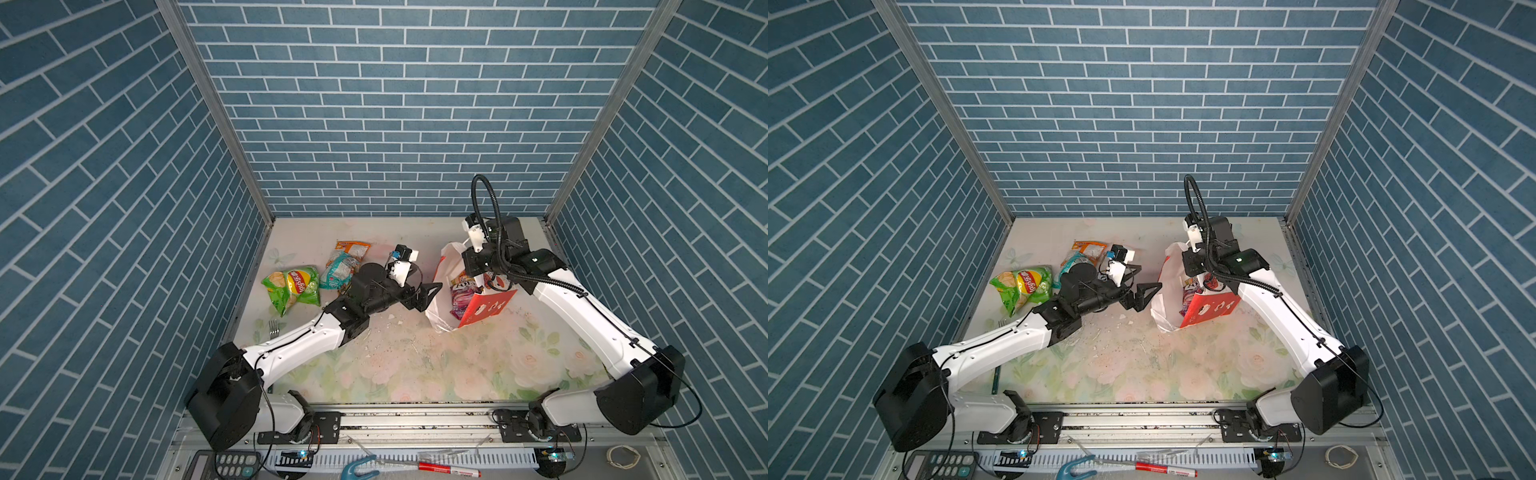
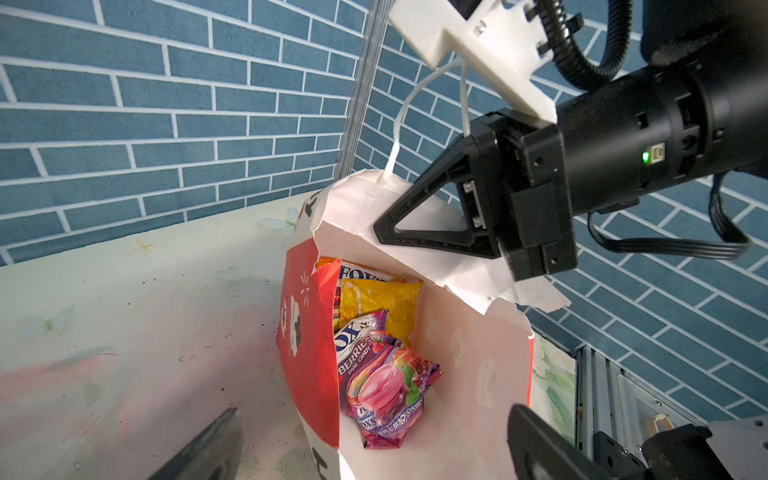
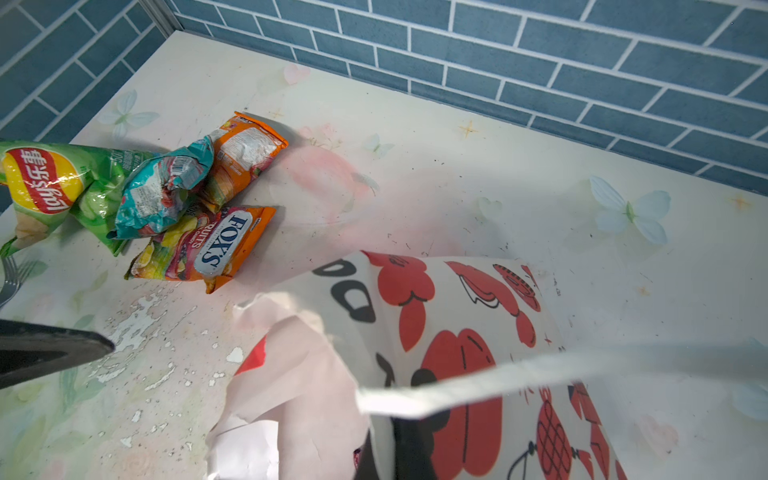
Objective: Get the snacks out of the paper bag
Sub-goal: 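Lower the left gripper into the bag while the right gripper tilts the bag toward it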
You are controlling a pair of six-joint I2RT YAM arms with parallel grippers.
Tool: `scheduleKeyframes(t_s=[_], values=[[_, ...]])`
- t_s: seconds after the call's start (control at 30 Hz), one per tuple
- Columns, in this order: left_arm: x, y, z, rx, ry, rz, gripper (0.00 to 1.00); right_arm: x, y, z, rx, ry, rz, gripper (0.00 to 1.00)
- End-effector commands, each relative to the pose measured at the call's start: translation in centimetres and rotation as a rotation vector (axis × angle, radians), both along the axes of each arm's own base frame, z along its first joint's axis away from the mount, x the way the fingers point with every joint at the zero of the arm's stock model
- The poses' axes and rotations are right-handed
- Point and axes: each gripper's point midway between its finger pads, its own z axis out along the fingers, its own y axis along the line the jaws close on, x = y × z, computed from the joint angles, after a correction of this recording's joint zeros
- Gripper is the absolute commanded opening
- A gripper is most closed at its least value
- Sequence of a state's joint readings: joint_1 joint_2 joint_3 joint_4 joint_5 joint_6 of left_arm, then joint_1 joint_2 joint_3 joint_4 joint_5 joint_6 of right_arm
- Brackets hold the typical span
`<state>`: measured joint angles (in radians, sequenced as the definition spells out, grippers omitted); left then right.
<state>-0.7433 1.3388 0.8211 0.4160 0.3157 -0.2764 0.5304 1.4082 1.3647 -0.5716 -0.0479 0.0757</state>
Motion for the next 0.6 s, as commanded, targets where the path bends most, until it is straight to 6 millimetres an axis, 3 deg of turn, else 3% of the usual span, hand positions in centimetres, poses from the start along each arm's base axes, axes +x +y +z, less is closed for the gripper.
scheduleKeyframes(t_s=[0.0,0.37,0.47,0.57], values=[[-0.5,-0.8,1.3,-0.011,-0.032,-0.015,1.0,-0.2,1.2,2.0,-0.004,-0.057,0.083,0.0],[-2.0,-4.8,-0.3,0.045,-0.036,-0.094,0.98,-0.9,2.5,1.5,0.002,-0.067,0.134,0.0],[-1.8,-6.1,-1.7,0.08,-0.035,-0.095,0.83,-1.2,2.6,1.6,0.013,-0.074,0.144,0.0],[-0.7,-6.4,-3.3,0.112,-0.025,-0.03,0.79,-1.5,2.6,1.7,0.023,-0.082,0.152,0.0]])
